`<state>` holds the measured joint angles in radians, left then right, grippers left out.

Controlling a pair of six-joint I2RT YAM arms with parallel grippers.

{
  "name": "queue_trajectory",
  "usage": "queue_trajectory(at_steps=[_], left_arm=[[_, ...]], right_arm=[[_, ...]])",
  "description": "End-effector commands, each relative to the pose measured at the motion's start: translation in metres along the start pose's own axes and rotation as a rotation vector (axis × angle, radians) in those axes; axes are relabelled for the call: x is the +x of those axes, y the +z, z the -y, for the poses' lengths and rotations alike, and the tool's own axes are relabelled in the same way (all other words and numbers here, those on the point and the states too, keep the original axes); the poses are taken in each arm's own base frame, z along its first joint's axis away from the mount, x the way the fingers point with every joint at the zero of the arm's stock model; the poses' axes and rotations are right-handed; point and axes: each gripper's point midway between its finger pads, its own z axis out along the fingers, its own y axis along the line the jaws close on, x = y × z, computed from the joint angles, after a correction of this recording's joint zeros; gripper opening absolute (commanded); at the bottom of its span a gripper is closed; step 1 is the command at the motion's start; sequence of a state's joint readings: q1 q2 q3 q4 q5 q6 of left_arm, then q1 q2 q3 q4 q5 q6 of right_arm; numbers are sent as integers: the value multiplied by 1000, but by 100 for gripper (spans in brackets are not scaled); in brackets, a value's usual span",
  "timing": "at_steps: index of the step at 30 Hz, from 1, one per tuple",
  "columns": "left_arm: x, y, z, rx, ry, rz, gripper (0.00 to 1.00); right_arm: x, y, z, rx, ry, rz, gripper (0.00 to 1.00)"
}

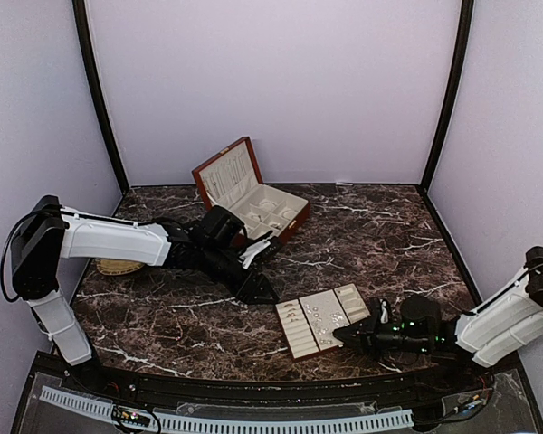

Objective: Organize the mixed jewelry
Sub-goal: Insert the earring into the earring holder.

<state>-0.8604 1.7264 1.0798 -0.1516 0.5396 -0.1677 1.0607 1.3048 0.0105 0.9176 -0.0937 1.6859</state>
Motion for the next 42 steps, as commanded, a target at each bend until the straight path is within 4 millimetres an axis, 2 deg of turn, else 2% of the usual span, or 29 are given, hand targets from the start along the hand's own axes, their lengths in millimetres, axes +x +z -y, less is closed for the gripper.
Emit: queue_trajectory(at_steps=[1, 42], left_arm=[[5, 0, 1, 4, 6, -14, 52], [5, -1, 2, 4, 7, -14, 52]], right_arm=[[0, -19, 41, 88, 16, 6, 0], [-3, -24, 55, 130, 34, 39, 0]])
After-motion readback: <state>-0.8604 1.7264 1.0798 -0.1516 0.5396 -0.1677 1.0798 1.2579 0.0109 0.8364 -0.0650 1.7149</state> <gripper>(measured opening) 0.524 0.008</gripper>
